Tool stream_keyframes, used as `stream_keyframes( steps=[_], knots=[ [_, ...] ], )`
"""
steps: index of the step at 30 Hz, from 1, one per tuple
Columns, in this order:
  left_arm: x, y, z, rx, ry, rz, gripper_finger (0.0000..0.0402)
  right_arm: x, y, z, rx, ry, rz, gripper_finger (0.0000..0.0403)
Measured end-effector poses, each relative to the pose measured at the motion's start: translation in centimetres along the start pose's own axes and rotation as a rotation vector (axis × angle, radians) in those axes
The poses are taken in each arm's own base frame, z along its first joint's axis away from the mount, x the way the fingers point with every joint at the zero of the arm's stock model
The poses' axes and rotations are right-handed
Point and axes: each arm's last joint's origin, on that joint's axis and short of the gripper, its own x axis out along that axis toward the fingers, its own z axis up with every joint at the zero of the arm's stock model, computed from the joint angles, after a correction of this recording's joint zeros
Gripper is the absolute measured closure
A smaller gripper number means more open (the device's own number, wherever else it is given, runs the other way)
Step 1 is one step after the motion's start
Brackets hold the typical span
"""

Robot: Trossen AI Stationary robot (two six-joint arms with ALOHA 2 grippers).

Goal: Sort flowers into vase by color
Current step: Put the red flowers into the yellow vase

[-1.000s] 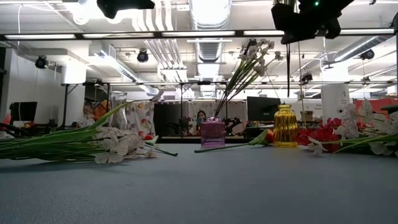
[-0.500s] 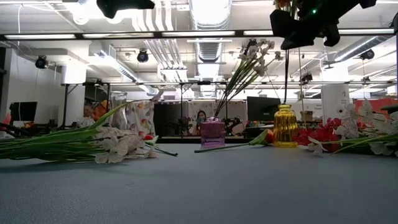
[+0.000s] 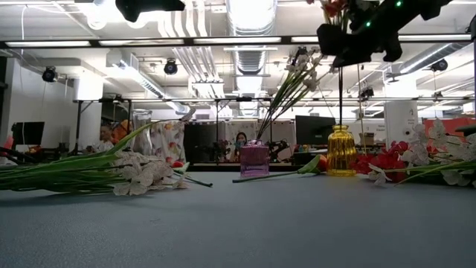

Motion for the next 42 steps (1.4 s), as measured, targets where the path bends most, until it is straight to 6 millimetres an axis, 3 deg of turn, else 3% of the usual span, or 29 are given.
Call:
stream_keyframes(
  steps=[33, 42],
  knots=[
    [0.02, 0.00, -0.02, 0.001, 0.001, 0.000, 0.0238, 0.20, 0.33, -0.21, -0.003, 0.018, 0.034, 0.0389],
    [0.02, -0.01, -0.02, 0.002, 0.002, 0.000, 0.0238, 0.19, 0.32, -0.22, -0.005, 0.018, 0.033, 0.0322]
  ],
)
